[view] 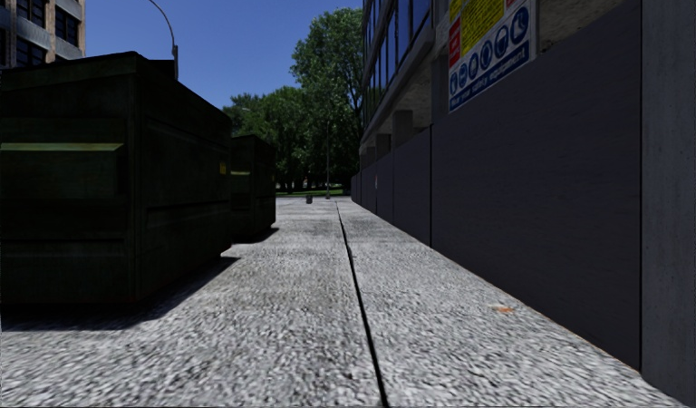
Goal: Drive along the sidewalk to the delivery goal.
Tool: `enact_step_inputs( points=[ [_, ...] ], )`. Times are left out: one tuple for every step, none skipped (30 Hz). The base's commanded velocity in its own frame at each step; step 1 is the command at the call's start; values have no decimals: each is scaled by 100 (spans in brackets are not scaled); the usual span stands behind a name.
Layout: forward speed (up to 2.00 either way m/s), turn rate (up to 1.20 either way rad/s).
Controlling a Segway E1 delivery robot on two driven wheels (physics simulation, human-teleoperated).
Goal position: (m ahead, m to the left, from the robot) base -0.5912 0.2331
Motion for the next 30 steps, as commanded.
enact_step_inputs(
  points=[
    [54,0],
    [0,0],
    [0,0],
    [0,0],
    [0,0],
    [0,0],
    [0,0],
    [0,0],
    [0,0],
    [0,0],
    [0,0],
    [0,0],
    [0,0],
    [0,0],
    [0,0],
    [0,0],
    [0,0],
    [0,0],
    [0,0],
    [0,0],
    [0,0],
    [0,0],
    [0,0],
    [0,0],
    [0,0],
    [0,0],
    [0,0],
    [0,0],
    [0,0],
    [0,0]
  ],
)
